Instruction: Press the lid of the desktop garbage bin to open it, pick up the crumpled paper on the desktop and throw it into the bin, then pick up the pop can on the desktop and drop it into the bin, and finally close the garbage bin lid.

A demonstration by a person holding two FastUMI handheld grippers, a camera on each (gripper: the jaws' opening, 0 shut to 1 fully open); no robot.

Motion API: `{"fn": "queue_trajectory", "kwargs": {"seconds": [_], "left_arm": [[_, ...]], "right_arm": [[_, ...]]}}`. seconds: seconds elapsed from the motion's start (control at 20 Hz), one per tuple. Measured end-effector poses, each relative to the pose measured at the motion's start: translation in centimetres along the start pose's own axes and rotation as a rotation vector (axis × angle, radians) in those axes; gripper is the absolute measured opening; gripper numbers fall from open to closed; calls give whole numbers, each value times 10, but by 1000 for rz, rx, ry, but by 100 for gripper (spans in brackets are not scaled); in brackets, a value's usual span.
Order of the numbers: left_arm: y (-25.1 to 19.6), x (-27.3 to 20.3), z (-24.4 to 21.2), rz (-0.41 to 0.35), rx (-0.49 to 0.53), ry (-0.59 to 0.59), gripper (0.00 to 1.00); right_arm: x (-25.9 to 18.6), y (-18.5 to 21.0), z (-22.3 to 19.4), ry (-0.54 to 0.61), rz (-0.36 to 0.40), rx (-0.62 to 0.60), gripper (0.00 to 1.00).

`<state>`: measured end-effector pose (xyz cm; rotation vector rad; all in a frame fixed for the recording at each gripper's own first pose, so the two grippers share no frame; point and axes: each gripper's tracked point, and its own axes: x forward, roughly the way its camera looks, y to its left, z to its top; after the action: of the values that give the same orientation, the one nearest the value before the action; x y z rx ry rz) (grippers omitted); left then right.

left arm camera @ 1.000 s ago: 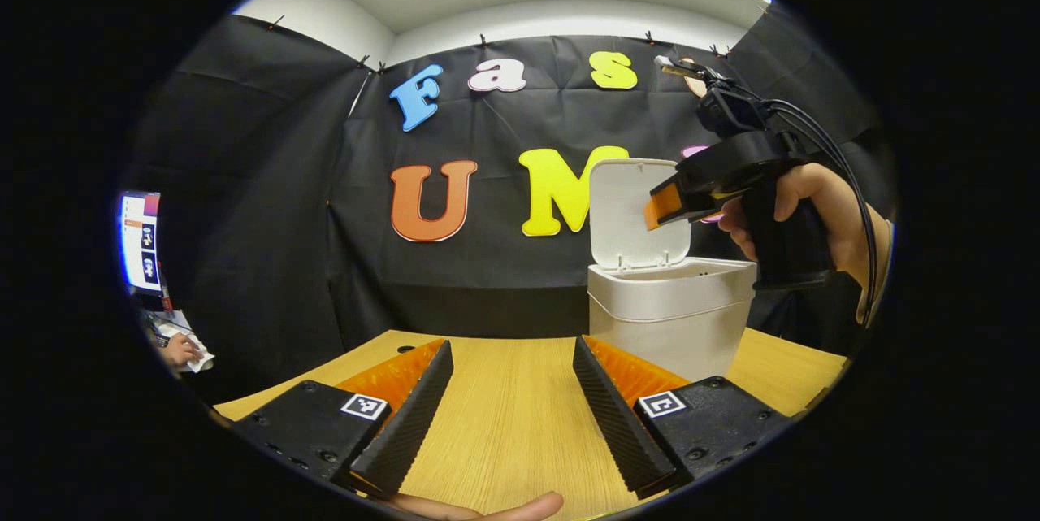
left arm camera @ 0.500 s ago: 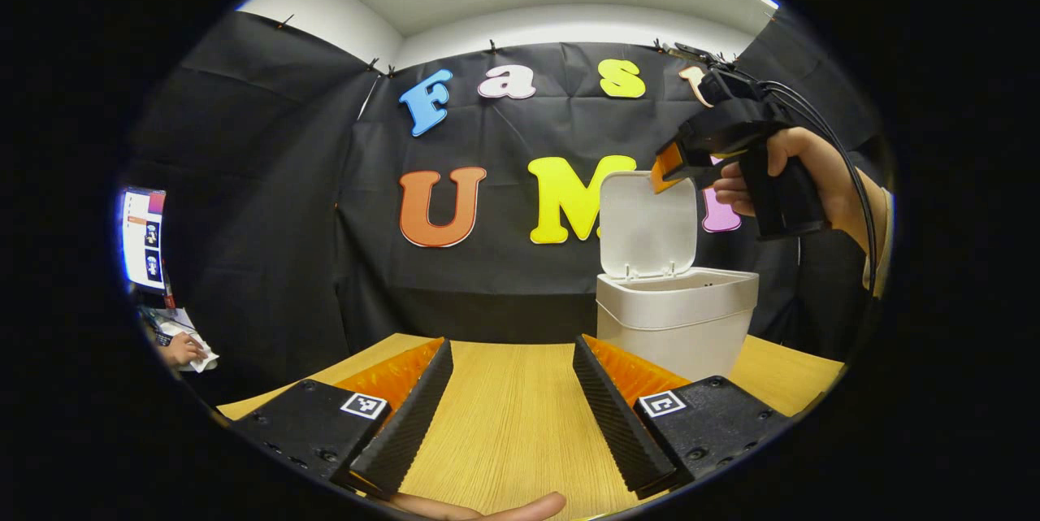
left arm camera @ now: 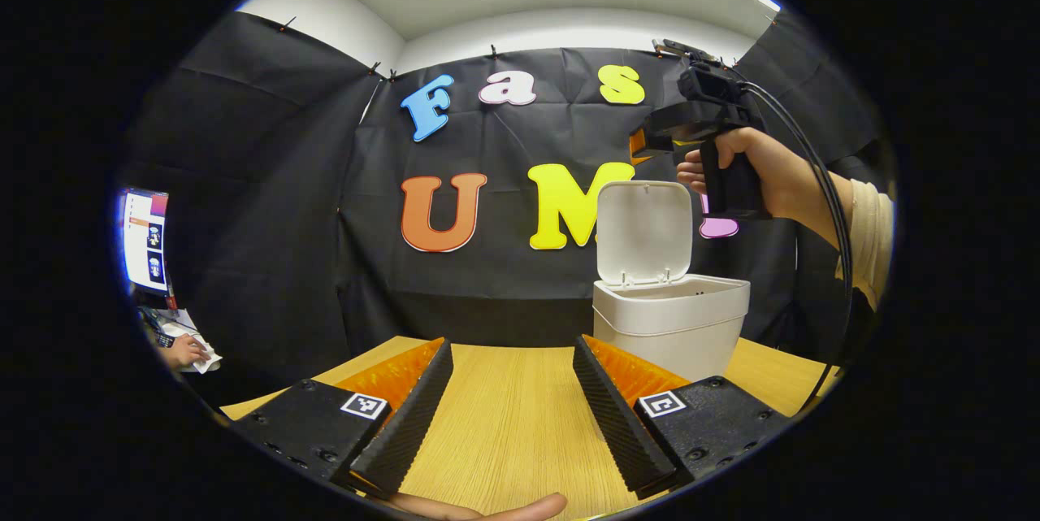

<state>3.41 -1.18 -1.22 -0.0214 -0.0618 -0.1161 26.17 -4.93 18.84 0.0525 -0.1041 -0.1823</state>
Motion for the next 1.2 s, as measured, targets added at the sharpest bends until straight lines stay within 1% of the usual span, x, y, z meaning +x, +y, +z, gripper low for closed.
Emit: {"fn": "queue_trajectory", "kwargs": {"seconds": [0.1,0.2,0.25,0.3,0.4,0.5,0.55,0.65,0.7,0.75,0.85,0.9,0.95,1.0,1.1,1.2], "left_arm": [[2,-2,2,-1,6,-6,96],[2,-2,4,-5,12,-12,96],[2,-2,3,-9,11,-13,96],[3,-1,3,-10,12,-12,96],[7,-1,3,-5,11,-14,96],[7,0,1,-8,6,-12,96],[5,1,1,-15,1,-9,96],[-1,1,-1,-39,-9,-1,96],[-1,1,-1,-40,-10,-1,96],[-2,-1,0,-38,-7,3,96],[-7,-4,3,-47,5,-2,96],[-8,-7,5,-49,13,-9,96],[-6,-10,10,-45,22,-22,96],[-5,-10,12,-37,32,-31,96],[-3,-10,11,-19,49,-32,96],[-5,-9,8,-11,57,-28,96]], "right_arm": [[20,-9,-6,13,-42,-4,94],[37,-11,-17,49,-63,-7,96],[43,-13,-23,72,-69,-17,94],[47,-14,-29,89,-76,-27,96],[47,-13,-28,84,-62,-28,96],[39,-14,-30,102,-51,-31,93],[34,-15,-30,114,-50,-25,97],[21,-14,-33,147,-45,-24,95],[12,-13,-33,161,-38,-34,97],[5,-13,-34,177,-34,-50,95],[-11,-16,-40,219,-36,-83,97],[-21,-19,-48,253,-45,-113,95],[-30,-21,-58,292,-53,-144,95],[-38,-22,-68,328,-45,-165,95],[-52,-14,-86,373,-4,-187,95],[-62,-14,-95,384,19,-204,95]]}}
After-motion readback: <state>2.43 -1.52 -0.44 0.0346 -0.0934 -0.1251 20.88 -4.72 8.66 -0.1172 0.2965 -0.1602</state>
